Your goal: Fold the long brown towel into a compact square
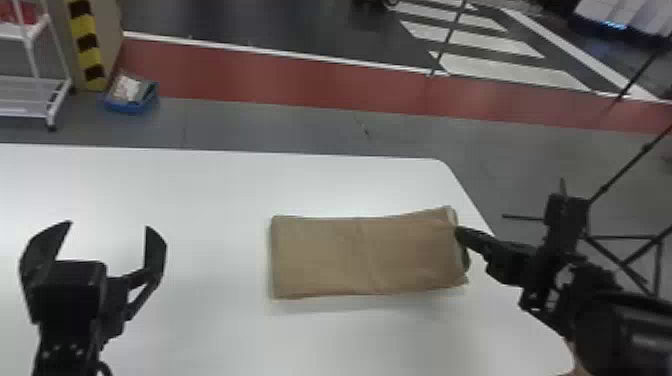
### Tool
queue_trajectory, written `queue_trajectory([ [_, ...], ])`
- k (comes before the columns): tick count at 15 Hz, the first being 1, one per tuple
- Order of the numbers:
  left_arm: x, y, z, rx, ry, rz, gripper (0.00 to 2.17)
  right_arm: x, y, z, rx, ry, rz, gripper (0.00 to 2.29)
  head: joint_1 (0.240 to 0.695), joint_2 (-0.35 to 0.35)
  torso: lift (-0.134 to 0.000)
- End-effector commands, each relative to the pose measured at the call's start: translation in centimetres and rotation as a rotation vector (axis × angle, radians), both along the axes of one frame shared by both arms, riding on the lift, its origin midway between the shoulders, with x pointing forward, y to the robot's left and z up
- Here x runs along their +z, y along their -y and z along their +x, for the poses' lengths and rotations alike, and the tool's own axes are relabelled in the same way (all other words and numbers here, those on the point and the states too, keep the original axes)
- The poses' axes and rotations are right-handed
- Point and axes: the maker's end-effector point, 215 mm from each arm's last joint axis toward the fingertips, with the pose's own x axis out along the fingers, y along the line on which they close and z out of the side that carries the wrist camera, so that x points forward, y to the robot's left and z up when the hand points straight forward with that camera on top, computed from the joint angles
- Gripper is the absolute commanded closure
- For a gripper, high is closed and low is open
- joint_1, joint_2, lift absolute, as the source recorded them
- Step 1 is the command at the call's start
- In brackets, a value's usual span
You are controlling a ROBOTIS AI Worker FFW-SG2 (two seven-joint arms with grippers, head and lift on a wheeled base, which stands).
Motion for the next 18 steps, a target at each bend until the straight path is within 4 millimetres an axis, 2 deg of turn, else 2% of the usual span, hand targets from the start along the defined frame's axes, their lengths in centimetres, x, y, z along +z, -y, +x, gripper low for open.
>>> queue_trajectory([
  [1,-0.2,0.9,0.1,-0.015,-0.004,0.002,0.08,-0.6,0.1,1.5,0.015,-0.004,-0.057,1.3,0.695,-0.331,-0.118],
  [3,-0.3,1.0,0.1,-0.017,-0.005,0.005,0.08,-1.2,0.4,2.3,0.011,-0.021,-0.078,1.3,0.695,-0.335,-0.118],
  [6,-0.4,0.3,0.2,-0.006,-0.005,0.009,0.08,-2.6,1.3,1.8,-0.009,-0.052,-0.085,1.28,0.695,-0.337,-0.118],
  [8,-0.3,0.3,0.2,-0.008,-0.003,0.007,0.08,-3.8,2.4,1.2,-0.035,-0.082,-0.112,0.8,0.695,-0.34,-0.118],
  [9,-0.4,0.3,0.2,-0.007,-0.005,0.006,0.08,-3.8,2.5,1.3,-0.043,-0.074,-0.127,0.2,0.695,-0.345,-0.118],
  [10,-0.3,0.3,0.3,-0.007,-0.004,0.004,0.08,-3.1,2.9,1.5,-0.048,-0.045,-0.137,0.0,0.695,-0.35,-0.118],
  [11,-0.1,0.3,0.4,-0.007,0.001,0.003,0.08,-2.0,3.3,1.8,-0.055,-0.002,-0.144,0.0,0.695,-0.35,-0.118],
  [13,0.1,0.2,0.5,-0.003,0.007,0.0,0.08,-1.3,4.3,1.8,-0.077,0.017,-0.146,0.06,0.695,-0.35,-0.118],
  [14,0.1,0.1,0.4,-0.001,0.008,0.002,0.08,-1.5,4.2,1.6,-0.073,0.015,-0.138,0.06,0.695,-0.35,-0.118],
  [15,0.0,0.1,0.4,-0.001,0.007,-0.001,0.08,-1.8,3.3,1.3,-0.05,0.015,-0.119,0.08,0.695,-0.35,-0.118],
  [16,0.0,0.0,0.5,0.002,0.007,-0.001,0.08,-1.8,1.8,1.1,-0.012,0.023,-0.102,0.24,0.695,-0.35,-0.118],
  [17,0.0,-0.2,0.5,0.005,0.006,-0.005,0.08,-1.7,-0.3,0.9,0.038,0.03,-0.077,0.73,0.695,-0.35,-0.118],
  [18,0.2,-0.4,0.6,0.011,0.012,-0.015,0.08,-2.1,-2.4,0.8,0.078,0.022,-0.06,1.48,0.695,-0.346,-0.118],
])
